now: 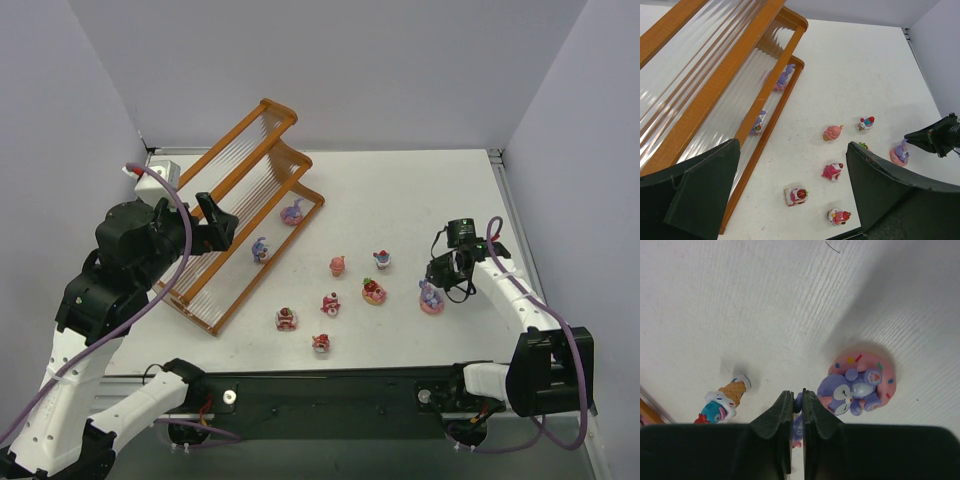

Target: Place and organize the plastic toys onto the shelf

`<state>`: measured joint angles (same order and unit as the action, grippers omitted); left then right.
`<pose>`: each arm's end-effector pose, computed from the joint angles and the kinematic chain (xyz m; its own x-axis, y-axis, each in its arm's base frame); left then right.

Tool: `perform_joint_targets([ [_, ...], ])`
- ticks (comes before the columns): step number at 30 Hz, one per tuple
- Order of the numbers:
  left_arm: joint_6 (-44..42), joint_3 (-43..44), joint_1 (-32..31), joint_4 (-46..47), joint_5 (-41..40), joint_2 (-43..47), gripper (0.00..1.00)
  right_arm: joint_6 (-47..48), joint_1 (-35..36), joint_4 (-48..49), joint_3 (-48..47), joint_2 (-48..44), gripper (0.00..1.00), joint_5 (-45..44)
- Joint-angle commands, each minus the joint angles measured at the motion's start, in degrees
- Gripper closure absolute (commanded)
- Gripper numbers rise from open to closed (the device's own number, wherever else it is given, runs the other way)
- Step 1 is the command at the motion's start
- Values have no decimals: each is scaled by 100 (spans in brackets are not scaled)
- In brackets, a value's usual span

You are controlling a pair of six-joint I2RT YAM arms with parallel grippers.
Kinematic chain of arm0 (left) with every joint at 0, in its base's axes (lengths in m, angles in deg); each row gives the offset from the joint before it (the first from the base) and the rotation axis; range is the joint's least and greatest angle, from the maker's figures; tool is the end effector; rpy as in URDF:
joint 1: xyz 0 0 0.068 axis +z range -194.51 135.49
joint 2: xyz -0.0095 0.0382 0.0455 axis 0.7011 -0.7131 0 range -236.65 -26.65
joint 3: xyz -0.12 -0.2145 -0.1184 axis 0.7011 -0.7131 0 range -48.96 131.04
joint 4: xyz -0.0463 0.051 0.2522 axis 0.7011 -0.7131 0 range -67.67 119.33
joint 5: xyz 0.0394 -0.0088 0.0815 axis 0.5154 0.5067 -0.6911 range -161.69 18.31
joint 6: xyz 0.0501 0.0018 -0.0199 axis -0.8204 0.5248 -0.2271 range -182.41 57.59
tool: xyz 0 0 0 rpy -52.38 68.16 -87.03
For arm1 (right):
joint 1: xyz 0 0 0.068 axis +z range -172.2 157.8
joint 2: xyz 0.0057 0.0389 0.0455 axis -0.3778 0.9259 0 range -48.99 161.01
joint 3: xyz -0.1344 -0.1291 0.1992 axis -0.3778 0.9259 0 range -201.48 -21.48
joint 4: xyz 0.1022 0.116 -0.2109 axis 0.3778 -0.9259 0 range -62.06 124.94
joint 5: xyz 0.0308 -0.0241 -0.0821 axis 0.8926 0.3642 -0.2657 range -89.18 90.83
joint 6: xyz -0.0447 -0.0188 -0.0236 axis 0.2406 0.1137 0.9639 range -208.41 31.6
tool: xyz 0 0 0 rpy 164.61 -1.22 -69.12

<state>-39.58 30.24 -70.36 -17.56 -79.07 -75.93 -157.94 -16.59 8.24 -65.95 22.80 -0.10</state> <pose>0.1233 -0.0547 0.4559 -0.3669 -0.2498 -0.8961 0.1947 0.9213 -0.3365 0.2461 0.0235 0.2164 -0.3643 0.9055 -0.2176 0.7236 0.4223 0.5459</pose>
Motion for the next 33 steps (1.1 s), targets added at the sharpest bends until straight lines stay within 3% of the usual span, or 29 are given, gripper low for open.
perform_joint_targets([
  [1,-86,122,-26,233,-62,6,3,-77,-33,-90,70,-24,100,-30],
  [8,-68,113,-26,233,-62,15,3,-121,2,-169,-53,-542,100,58],
  [18,2,166,-26,277,17,6,3,-148,537,-871,-1256,-1176,100,-91],
  [27,55,298,-26,295,52,-3,3,-402,2259,-1110,-2733,-746,100,-636],
  [33,29,421,-17,233,-176,58,3,-657,3638,-847,-3602,211,100,-891],
])
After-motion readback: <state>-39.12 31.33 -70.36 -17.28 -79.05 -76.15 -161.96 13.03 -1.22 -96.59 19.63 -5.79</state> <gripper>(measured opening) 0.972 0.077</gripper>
